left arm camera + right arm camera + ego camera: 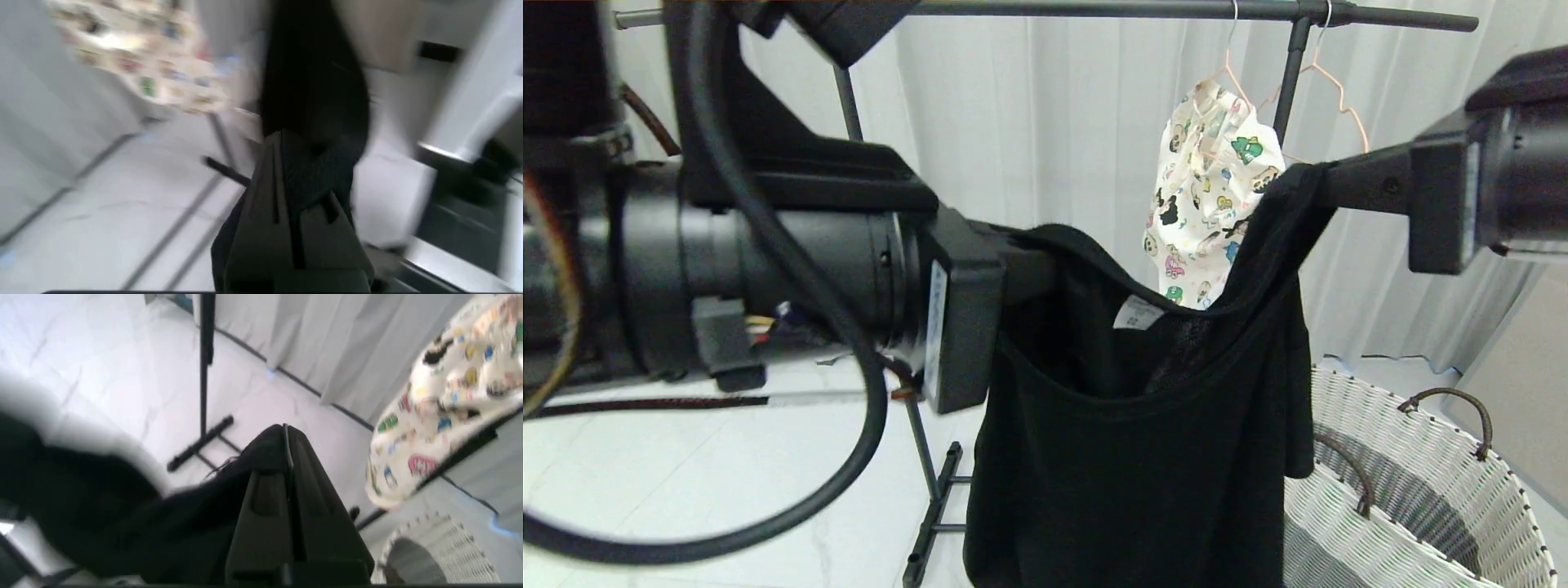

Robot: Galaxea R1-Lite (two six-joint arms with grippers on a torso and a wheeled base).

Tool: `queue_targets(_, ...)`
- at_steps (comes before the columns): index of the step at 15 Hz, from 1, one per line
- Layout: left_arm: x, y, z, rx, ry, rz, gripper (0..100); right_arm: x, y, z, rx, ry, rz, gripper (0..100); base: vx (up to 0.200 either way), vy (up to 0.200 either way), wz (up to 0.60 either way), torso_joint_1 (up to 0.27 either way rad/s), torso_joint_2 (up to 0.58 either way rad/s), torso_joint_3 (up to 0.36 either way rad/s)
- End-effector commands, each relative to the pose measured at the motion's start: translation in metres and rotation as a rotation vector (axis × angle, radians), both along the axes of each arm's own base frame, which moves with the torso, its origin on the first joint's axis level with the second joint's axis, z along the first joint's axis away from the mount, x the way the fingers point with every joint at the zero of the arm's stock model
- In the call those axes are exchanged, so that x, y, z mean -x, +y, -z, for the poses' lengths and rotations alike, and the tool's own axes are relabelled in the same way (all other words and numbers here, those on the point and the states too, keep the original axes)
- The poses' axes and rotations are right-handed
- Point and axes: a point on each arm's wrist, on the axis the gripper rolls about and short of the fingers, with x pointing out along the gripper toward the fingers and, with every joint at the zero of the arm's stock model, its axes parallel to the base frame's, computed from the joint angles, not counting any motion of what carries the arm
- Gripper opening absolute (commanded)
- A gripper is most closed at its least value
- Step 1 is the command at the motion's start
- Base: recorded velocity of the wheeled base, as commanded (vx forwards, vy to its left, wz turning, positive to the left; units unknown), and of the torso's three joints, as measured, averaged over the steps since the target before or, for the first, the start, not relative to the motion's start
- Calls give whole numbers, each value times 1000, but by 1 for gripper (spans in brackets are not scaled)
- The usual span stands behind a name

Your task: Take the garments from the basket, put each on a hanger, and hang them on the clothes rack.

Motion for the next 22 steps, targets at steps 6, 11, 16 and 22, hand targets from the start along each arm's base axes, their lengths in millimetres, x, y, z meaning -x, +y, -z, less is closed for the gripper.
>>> queue_targets(6,47,7,8,-23,48,149,0,-41,51,-7,-21,-10,-9,0,0,0,0,0,0,0)
queue_targets(11,-13,37,3,-131,-115,-116,0,-21,18,-9,40,35,8,0,0,0,0,0,0,0)
queue_targets(16,-26,39,6,-184,-151,-144,0,1,-2,17,141,109,-22,100,0,0,0,0,0,0)
queue_targets(22,-28,42,18,-252,-138,-252,0,6,-41,26,148,120,92,100,0,0,0,0,0,0)
